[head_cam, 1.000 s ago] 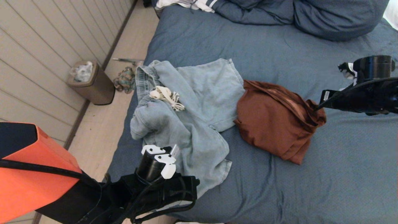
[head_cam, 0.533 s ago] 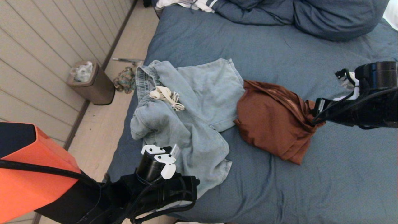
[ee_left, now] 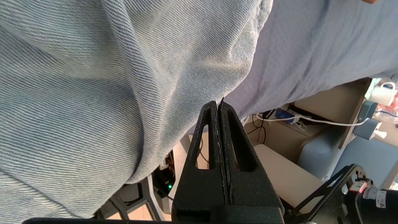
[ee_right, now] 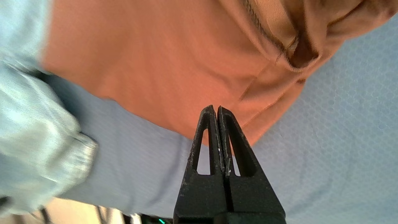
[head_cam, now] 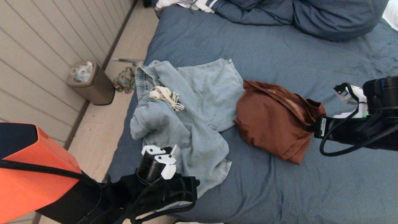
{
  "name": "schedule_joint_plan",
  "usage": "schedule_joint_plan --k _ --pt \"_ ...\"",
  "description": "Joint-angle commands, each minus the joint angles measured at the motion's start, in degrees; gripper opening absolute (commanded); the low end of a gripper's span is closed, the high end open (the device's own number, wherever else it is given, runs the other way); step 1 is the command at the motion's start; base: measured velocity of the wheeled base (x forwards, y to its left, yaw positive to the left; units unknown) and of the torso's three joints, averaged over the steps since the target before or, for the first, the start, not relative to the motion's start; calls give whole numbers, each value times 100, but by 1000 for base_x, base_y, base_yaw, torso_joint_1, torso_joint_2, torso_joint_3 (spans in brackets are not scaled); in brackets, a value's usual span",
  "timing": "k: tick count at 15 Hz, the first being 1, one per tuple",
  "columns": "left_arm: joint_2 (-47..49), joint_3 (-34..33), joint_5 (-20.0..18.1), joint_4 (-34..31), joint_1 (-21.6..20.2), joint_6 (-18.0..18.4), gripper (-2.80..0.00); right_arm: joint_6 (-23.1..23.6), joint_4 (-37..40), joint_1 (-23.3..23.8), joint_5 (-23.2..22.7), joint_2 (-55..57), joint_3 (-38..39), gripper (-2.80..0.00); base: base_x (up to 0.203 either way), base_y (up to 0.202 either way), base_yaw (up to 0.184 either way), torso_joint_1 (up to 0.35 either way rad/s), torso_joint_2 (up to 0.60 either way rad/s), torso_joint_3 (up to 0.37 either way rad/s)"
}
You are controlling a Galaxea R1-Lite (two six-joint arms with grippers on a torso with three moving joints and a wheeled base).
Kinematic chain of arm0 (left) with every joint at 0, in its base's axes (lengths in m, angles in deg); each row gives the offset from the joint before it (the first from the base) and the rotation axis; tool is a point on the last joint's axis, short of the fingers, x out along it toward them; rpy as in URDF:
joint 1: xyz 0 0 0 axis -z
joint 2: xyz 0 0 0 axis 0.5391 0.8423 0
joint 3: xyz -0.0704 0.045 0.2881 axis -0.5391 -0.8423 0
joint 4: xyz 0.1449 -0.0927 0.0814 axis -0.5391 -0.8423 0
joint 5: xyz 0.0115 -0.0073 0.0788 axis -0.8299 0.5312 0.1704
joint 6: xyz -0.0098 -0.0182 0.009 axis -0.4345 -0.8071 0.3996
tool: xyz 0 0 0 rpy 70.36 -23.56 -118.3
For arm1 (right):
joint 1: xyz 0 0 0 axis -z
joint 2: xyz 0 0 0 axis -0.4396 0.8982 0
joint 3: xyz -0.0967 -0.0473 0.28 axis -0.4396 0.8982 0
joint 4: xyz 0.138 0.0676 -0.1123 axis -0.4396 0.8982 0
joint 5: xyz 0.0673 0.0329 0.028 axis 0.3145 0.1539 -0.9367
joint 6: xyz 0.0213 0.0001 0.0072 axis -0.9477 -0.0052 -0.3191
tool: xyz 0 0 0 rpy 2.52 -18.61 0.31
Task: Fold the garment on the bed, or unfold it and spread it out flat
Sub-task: Fold the brown shorts
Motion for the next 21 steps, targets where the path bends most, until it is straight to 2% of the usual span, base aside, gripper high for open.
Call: schedule_joint_plan --k 1,3,6,12,15,21 --pt "13 1 -2 28 -2 -23 -280 263 -16 10 0 410 19 -280 0 0 0 0 0 0" --pt "61 13 -2 28 -2 -23 -280 401 -79 76 29 835 -150 -280 0 0 0 0 0 0" --pt "118 36 -2 28 -2 -23 -280 640 -307 479 50 1487 -591 -280 0 0 0 0 0 0" --pt "189 30 -37 43 -2 -40 -280 590 -325 652 44 1897 -1387 -280 0 0 0 0 0 0" --pt "208 -39 -26 367 -2 -40 -280 579 -306 782 65 2195 -1860 -280 0 0 0 0 0 0" --pt "224 -87 -11 485 -2 -31 -280 641 -225 1406 58 2651 -2606 -280 0 0 0 0 0 0"
